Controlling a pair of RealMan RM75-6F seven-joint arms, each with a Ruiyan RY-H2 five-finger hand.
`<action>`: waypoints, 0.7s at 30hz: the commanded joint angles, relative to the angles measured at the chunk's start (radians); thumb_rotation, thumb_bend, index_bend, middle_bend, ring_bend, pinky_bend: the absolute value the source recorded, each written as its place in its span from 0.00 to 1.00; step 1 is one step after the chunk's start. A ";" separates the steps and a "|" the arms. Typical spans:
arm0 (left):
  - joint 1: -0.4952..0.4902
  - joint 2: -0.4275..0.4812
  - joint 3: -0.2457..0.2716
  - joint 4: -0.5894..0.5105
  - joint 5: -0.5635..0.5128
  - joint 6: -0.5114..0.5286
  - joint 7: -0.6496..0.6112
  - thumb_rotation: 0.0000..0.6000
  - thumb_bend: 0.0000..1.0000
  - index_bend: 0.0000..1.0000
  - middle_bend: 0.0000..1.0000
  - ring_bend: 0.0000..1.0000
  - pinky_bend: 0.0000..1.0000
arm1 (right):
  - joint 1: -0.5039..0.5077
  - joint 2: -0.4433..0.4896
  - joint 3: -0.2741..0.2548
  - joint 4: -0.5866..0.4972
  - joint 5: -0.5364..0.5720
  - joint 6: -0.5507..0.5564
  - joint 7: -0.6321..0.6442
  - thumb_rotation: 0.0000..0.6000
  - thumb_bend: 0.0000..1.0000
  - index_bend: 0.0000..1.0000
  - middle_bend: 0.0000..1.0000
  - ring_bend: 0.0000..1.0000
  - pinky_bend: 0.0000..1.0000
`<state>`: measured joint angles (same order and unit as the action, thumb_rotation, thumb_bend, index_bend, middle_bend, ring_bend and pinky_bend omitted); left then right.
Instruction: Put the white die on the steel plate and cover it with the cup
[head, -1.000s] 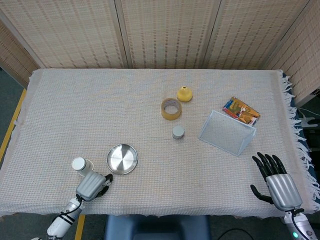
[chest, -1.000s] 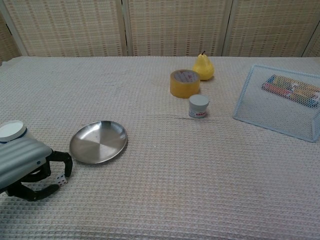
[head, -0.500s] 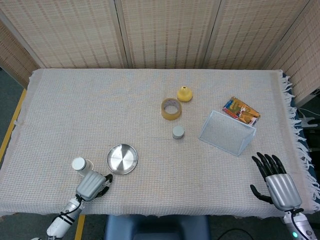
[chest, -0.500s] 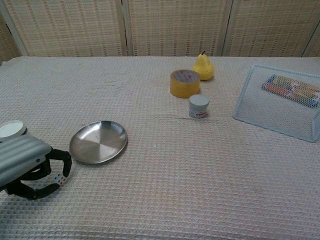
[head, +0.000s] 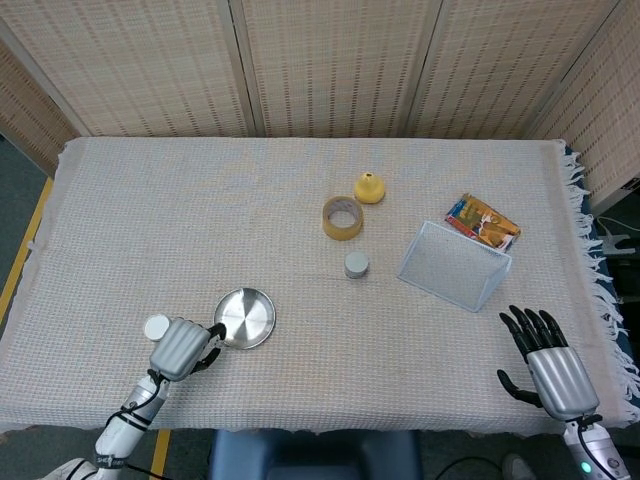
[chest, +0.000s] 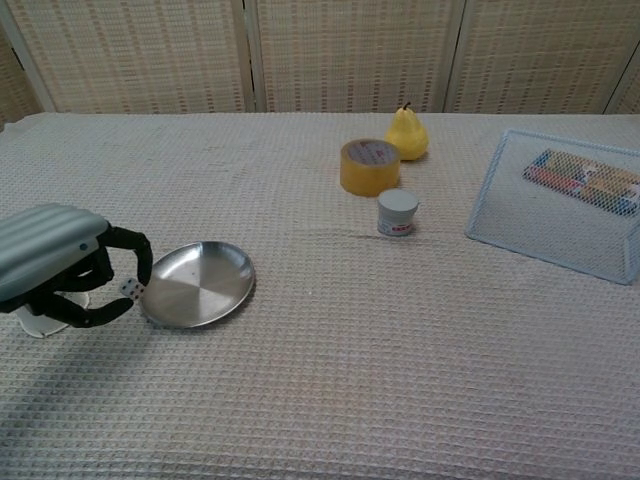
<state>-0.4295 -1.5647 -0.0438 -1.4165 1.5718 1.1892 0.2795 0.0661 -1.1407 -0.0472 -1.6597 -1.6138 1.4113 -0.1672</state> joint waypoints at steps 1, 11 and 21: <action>-0.046 -0.031 -0.043 0.023 -0.049 -0.056 0.030 1.00 0.39 0.51 1.00 1.00 1.00 | 0.002 0.000 -0.001 0.000 0.003 -0.004 0.001 0.75 0.27 0.00 0.00 0.00 0.00; -0.102 -0.099 -0.077 0.116 -0.152 -0.154 0.068 1.00 0.39 0.49 1.00 1.00 1.00 | 0.005 -0.002 0.005 0.002 0.017 -0.011 -0.002 0.75 0.27 0.00 0.00 0.00 0.00; -0.121 -0.101 -0.067 0.112 -0.177 -0.158 0.112 1.00 0.39 0.25 1.00 1.00 1.00 | 0.003 0.002 0.007 0.001 0.021 -0.004 0.003 0.75 0.27 0.00 0.00 0.00 0.00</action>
<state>-0.5513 -1.6751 -0.1159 -1.2888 1.3893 1.0242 0.3909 0.0692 -1.1392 -0.0402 -1.6585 -1.5930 1.4079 -0.1648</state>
